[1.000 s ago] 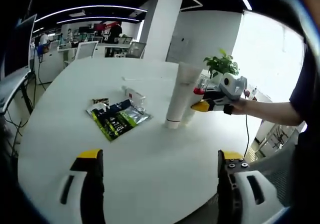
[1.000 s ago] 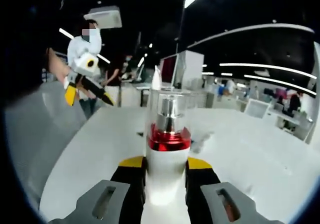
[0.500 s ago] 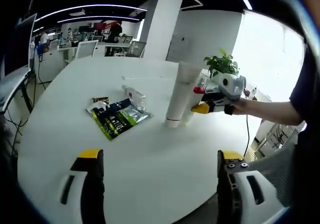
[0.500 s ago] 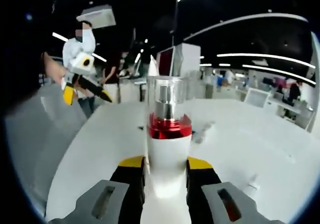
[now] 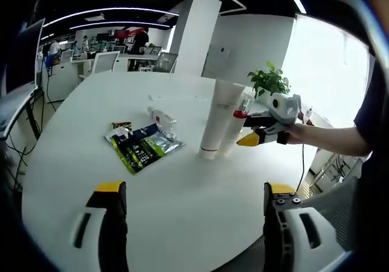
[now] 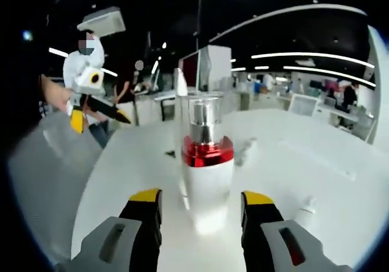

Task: Arrange the skincare products in the storage area until every visible bottle or jar stands upright without overlapping.

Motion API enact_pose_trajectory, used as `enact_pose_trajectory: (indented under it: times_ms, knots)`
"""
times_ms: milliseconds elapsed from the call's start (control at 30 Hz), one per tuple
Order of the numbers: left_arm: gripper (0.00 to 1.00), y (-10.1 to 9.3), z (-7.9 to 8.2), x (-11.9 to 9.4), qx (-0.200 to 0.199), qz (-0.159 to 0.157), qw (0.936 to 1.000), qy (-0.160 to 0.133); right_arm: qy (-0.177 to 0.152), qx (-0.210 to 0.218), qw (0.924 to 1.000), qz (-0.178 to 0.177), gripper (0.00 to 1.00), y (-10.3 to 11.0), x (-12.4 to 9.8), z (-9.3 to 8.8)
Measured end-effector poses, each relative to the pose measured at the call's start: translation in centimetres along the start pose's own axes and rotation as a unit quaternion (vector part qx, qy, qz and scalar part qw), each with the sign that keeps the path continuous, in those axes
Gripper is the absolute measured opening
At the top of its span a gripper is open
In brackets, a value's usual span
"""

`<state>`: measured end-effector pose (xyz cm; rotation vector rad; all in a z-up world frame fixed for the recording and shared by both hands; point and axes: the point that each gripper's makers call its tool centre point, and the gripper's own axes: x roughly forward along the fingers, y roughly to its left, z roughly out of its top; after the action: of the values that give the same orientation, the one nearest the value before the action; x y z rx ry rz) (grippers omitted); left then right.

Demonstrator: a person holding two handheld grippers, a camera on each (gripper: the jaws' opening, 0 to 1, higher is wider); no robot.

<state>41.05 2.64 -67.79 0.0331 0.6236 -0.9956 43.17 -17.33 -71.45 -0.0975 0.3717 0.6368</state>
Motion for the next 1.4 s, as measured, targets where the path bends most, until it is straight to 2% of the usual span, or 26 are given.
enact_pose_trajectory:
  times_ms: [67,167,233,500,700,800,1067,1267,1400]
  knots:
    - [0.88,0.0,0.0,-0.2,0.001,0.001,1.0,-0.002,0.002,0.024,0.9997,-0.01,0.49,0.0,-0.2,0.2]
    - [0.87,0.2,0.1,-0.7,0.001,0.006,1.0,-0.004,-0.029,0.088,0.9955,-0.022,0.56,0.1,-0.5,1.5]
    - [0.87,0.3,0.1,-1.0,-0.002,0.01,0.9999,-0.008,-0.033,0.112,0.9922,-0.042,0.59,-0.1,-0.7,1.9]
    - [0.85,0.7,0.3,-2.6,-0.007,0.025,0.9994,-0.021,-0.028,0.121,0.9899,-0.069,0.83,1.0,-1.1,3.2]
    - [0.85,0.5,0.6,-3.8,-0.008,0.032,0.9989,-0.032,-0.028,0.142,0.9853,-0.09,0.91,2.1,-2.1,4.0]
    - [0.85,0.6,0.4,-3.9,-0.008,0.033,0.9989,-0.033,-0.022,0.148,0.9828,-0.108,0.99,2.9,-2.7,4.3]
    - [0.86,0.2,-0.7,-4.2,0.002,0.035,0.9992,-0.018,-0.017,0.156,0.9799,-0.124,0.99,5.1,-4.6,4.4]
    - [0.86,0.2,0.2,-5.4,0.011,0.034,0.999,-0.028,-0.014,0.156,0.9785,-0.134,0.99,7.5,-5.9,4.4]
    - [0.87,1.1,1.6,-6.5,0.032,0.032,0.9981,-0.043,0.008,0.16,0.9746,-0.157,0.99,8.4,-6.6,2.8]
